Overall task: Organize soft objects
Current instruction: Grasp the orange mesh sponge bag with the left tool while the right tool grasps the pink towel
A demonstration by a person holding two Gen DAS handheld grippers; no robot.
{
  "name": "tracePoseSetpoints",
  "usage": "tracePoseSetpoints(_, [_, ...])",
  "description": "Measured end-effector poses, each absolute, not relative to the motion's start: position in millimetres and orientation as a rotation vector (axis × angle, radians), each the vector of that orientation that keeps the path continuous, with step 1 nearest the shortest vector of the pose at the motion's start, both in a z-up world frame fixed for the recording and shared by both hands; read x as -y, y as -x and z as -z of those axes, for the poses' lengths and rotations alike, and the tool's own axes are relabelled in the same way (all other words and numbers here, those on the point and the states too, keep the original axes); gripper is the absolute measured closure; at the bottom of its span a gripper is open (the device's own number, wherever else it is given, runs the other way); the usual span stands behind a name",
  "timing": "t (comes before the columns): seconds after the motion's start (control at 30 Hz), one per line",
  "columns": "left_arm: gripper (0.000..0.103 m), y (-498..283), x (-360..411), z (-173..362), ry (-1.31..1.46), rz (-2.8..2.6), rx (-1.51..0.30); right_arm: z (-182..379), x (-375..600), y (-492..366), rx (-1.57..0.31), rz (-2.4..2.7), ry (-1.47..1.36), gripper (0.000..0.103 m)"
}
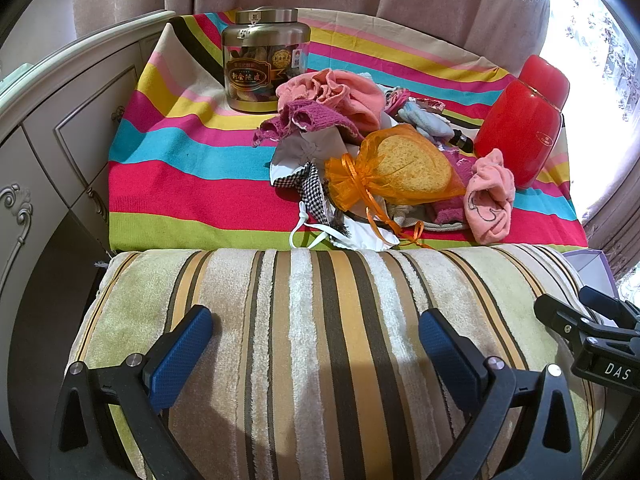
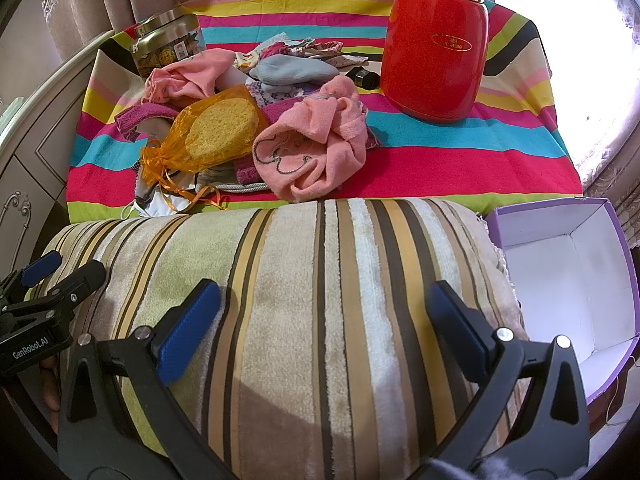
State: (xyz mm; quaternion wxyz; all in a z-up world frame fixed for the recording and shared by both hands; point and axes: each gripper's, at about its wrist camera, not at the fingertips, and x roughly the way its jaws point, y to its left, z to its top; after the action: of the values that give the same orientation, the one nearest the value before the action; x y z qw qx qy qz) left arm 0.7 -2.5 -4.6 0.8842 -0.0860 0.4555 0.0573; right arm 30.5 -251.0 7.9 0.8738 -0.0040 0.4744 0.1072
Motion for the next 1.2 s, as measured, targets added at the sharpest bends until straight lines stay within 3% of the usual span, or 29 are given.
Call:
tracePoseSetpoints(0.77, [0.001,-38,6,-7,0.209,0.003,-0.934,-8,250,-47,-1.043,-0.247,0.016,0.000])
tracePoseSetpoints(1.2, [0.012,-122,18,-4,0.171,0.071,-0.945,-4,259,-110,-1.031,-0.282,-0.174,0.000])
